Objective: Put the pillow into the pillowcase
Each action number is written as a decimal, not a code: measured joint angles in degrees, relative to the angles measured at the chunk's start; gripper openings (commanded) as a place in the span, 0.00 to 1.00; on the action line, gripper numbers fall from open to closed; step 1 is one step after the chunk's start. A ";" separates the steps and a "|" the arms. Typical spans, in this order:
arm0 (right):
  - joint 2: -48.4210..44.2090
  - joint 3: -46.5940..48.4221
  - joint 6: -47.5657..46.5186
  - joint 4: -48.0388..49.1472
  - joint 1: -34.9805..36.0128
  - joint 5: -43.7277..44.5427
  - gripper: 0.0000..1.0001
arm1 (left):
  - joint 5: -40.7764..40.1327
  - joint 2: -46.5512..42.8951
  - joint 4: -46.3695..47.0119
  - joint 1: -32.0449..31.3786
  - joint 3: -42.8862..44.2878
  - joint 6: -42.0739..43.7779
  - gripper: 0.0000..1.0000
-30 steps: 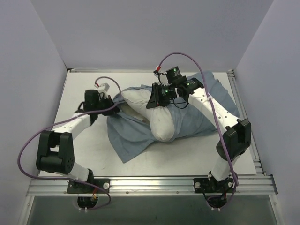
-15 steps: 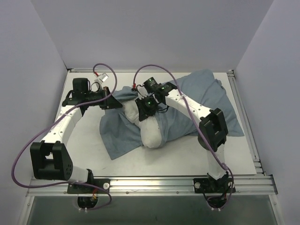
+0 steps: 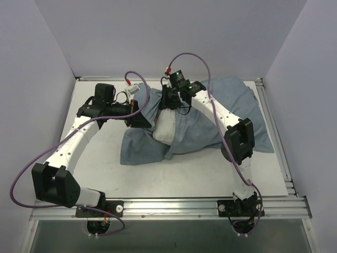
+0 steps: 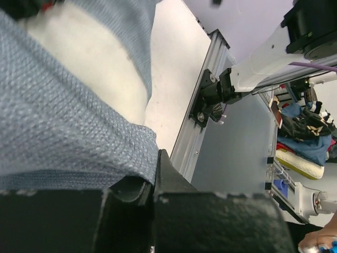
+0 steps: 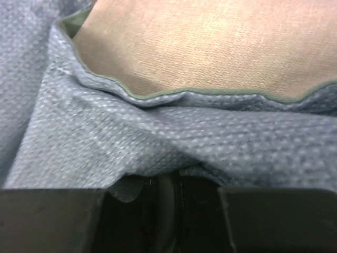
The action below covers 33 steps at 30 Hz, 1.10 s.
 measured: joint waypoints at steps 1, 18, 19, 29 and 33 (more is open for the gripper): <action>0.39 -0.92 0.96 1.03 0.61 1.36 0.11 | 0.55 0.46 -0.04 -0.15 1.03 -0.02 0.00; -32.59 -19.34 -27.58 1.95 -4.63 -29.75 1.00 | 3.72 10.21 -0.79 5.25 2.40 -1.84 0.00; -36.48 -21.99 -31.47 1.73 -2.91 -30.08 1.00 | 3.87 10.23 -0.46 5.25 2.40 -2.43 0.00; -45.31 -56.83 -60.63 19.96 17.29 -15.21 0.96 | 4.33 8.46 2.14 5.68 0.70 -6.51 0.00; -39.67 -59.12 -66.45 30.34 19.08 -6.75 0.68 | 4.31 6.49 2.38 5.73 -1.46 -7.21 0.00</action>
